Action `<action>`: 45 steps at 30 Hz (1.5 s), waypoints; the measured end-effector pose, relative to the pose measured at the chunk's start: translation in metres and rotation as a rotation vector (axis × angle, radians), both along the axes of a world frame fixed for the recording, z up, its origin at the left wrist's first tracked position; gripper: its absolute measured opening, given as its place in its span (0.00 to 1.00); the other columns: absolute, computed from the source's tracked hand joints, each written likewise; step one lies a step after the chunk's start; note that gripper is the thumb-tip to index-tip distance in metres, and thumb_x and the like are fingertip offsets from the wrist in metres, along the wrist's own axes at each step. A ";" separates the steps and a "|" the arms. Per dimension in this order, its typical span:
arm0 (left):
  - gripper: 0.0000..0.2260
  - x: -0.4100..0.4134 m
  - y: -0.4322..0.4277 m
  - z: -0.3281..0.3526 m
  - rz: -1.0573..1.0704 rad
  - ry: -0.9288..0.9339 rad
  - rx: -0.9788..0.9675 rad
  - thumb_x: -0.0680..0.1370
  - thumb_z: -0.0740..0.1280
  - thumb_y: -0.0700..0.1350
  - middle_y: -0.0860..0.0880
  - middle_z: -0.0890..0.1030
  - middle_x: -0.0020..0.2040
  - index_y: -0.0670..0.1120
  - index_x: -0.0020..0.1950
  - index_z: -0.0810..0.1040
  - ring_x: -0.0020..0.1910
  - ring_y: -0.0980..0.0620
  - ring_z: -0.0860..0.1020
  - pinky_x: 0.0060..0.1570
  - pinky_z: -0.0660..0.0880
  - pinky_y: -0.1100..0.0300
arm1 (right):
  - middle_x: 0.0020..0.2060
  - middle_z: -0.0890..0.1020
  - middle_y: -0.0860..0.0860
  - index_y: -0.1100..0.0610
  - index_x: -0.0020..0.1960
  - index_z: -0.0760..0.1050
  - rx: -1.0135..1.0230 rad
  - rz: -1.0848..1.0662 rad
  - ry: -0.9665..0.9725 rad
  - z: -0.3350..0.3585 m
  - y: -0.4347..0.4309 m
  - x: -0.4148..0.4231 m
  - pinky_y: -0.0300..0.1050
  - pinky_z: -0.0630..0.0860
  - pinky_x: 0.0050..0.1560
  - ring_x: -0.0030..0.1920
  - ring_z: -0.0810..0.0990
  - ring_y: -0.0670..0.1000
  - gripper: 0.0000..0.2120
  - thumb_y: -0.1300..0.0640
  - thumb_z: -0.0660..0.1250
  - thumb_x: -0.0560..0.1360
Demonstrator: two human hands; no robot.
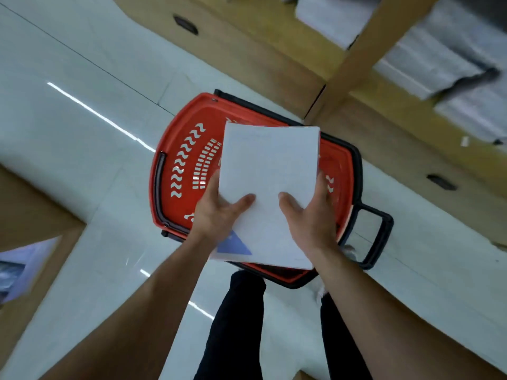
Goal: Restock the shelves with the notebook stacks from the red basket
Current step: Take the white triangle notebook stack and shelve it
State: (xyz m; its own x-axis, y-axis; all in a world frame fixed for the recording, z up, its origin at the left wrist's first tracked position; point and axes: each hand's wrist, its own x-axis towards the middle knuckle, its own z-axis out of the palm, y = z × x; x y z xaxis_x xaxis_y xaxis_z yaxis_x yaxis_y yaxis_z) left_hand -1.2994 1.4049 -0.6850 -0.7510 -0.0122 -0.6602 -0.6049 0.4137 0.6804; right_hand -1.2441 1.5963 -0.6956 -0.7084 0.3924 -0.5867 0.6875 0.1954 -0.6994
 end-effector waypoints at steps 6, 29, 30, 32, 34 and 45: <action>0.28 0.003 0.023 0.152 -0.005 0.129 0.007 0.72 0.78 0.55 0.62 0.82 0.57 0.59 0.69 0.72 0.55 0.62 0.80 0.57 0.79 0.57 | 0.63 0.74 0.47 0.49 0.78 0.57 0.018 0.063 0.092 0.149 0.026 -0.004 0.36 0.76 0.58 0.59 0.77 0.46 0.40 0.42 0.73 0.73; 0.30 0.133 0.296 0.410 -0.545 0.202 0.328 0.73 0.79 0.42 0.48 0.84 0.60 0.48 0.72 0.72 0.55 0.53 0.83 0.51 0.81 0.60 | 0.62 0.80 0.45 0.49 0.75 0.64 0.222 -0.441 0.218 0.434 0.245 0.220 0.36 0.72 0.53 0.58 0.79 0.44 0.34 0.42 0.73 0.74; 0.29 0.144 0.314 0.410 -0.558 0.208 0.312 0.72 0.79 0.45 0.50 0.84 0.59 0.50 0.71 0.73 0.54 0.55 0.83 0.52 0.81 0.58 | 0.63 0.80 0.47 0.49 0.75 0.65 0.222 -0.451 0.213 0.433 0.263 0.232 0.37 0.72 0.53 0.58 0.79 0.45 0.34 0.42 0.73 0.74; 0.27 0.168 0.350 0.413 -0.571 0.207 0.285 0.72 0.80 0.47 0.54 0.85 0.56 0.54 0.68 0.74 0.53 0.56 0.83 0.55 0.81 0.55 | 0.64 0.80 0.48 0.49 0.75 0.64 0.222 -0.473 0.207 0.434 0.298 0.256 0.39 0.72 0.54 0.58 0.79 0.46 0.34 0.43 0.73 0.74; 0.28 0.189 0.388 0.413 -0.601 0.208 0.263 0.72 0.79 0.49 0.54 0.85 0.57 0.53 0.69 0.73 0.53 0.54 0.83 0.57 0.80 0.52 | 0.64 0.79 0.47 0.48 0.75 0.63 0.229 -0.486 0.196 0.432 0.335 0.278 0.42 0.72 0.56 0.60 0.78 0.48 0.35 0.42 0.73 0.74; 0.29 0.185 0.576 0.410 -0.551 0.375 0.090 0.71 0.79 0.54 0.49 0.83 0.60 0.47 0.68 0.74 0.57 0.48 0.81 0.57 0.78 0.56 | 0.62 0.79 0.50 0.50 0.74 0.64 0.269 -0.510 0.218 0.420 0.518 0.255 0.43 0.75 0.51 0.56 0.79 0.51 0.32 0.42 0.72 0.75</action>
